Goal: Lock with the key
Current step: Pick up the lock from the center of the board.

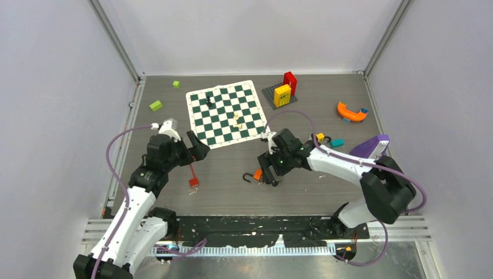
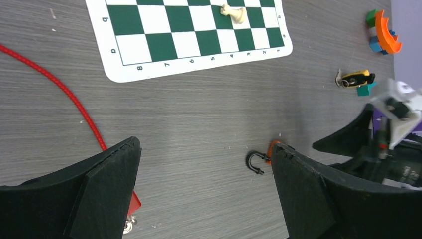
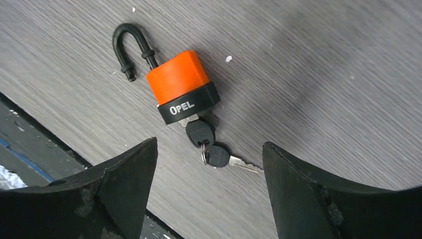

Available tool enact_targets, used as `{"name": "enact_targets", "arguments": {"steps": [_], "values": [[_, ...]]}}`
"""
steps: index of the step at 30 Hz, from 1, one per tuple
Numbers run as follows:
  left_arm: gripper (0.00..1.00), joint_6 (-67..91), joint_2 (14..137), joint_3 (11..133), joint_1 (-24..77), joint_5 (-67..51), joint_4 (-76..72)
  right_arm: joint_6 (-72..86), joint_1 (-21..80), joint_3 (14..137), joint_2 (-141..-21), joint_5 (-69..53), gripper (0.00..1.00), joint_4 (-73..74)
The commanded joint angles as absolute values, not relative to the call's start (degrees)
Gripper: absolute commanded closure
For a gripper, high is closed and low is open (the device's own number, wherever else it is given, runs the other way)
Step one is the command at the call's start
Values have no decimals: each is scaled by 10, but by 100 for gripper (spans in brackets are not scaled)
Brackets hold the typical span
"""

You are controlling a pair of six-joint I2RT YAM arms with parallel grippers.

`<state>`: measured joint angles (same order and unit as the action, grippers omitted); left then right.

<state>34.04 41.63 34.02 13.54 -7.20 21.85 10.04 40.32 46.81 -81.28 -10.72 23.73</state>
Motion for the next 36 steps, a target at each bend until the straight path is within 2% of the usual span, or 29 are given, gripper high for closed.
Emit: {"name": "enact_targets", "arguments": {"steps": [1,6,10,13,20,23,24,26,36], "values": [[0,327,435,375,137,-107,191,86,425,472,-848,-127,18,195],[1,313,441,386,136,-94,201,66,472,485,-878,-102,18,181],[0,310,444,388,136,-90,198,49,501,501,-907,-32,18,190],[0,306,448,395,136,-85,204,49,513,506,-921,30,22,190],[0,303,447,400,136,-82,209,51,520,512,-937,53,31,191],[0,302,448,401,136,-83,209,57,521,516,-935,61,42,192],[0,303,448,401,136,-84,210,58,521,518,-936,63,50,192],[0,302,447,400,136,-84,210,63,521,520,-936,67,58,192],[0,304,436,418,136,-50,244,81,519,521,-898,67,87,151]]}}
